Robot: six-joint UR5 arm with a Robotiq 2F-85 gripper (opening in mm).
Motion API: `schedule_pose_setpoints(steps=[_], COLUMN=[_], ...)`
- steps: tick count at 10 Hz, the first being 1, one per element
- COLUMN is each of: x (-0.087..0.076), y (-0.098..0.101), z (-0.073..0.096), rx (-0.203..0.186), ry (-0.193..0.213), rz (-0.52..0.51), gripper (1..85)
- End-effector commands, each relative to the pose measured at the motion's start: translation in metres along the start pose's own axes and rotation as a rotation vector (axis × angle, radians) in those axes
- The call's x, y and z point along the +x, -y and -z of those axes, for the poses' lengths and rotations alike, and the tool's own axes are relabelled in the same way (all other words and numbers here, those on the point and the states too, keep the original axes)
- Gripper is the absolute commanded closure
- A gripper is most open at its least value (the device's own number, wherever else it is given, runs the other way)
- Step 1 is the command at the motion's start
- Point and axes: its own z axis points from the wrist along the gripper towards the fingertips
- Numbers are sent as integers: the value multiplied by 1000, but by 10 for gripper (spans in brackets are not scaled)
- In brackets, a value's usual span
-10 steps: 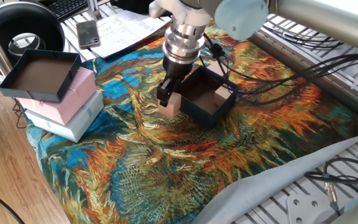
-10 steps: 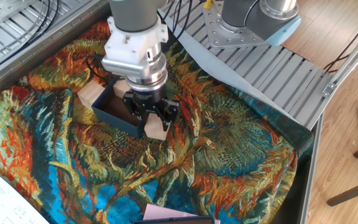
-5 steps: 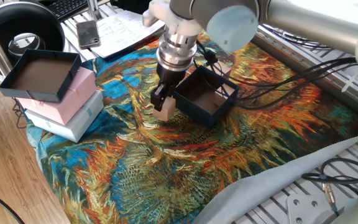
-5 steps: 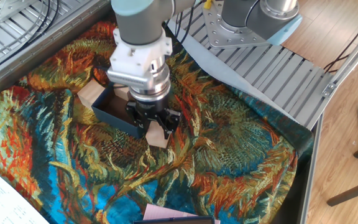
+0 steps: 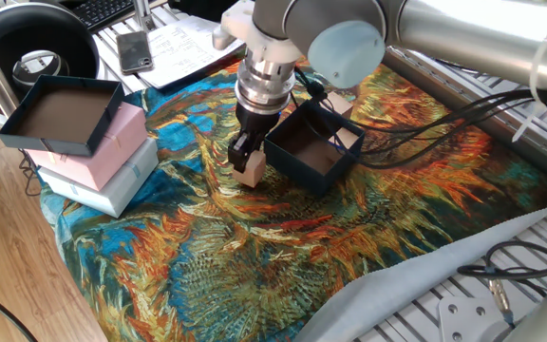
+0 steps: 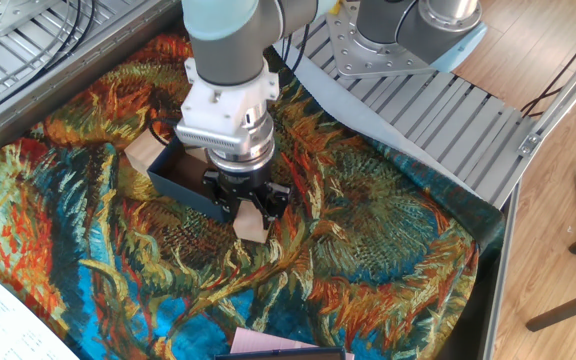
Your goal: Take everything out of the gift box
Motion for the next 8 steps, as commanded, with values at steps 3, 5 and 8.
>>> schedule_pose_setpoints(steps=[3, 5, 8], x=[-3, -4, -5], y=[0, -1, -2], z=[-5, -4, -2], rx=[-2, -4, -11], ry=[4, 8, 14], rz=[21, 32, 35], gripper=[373, 340, 273])
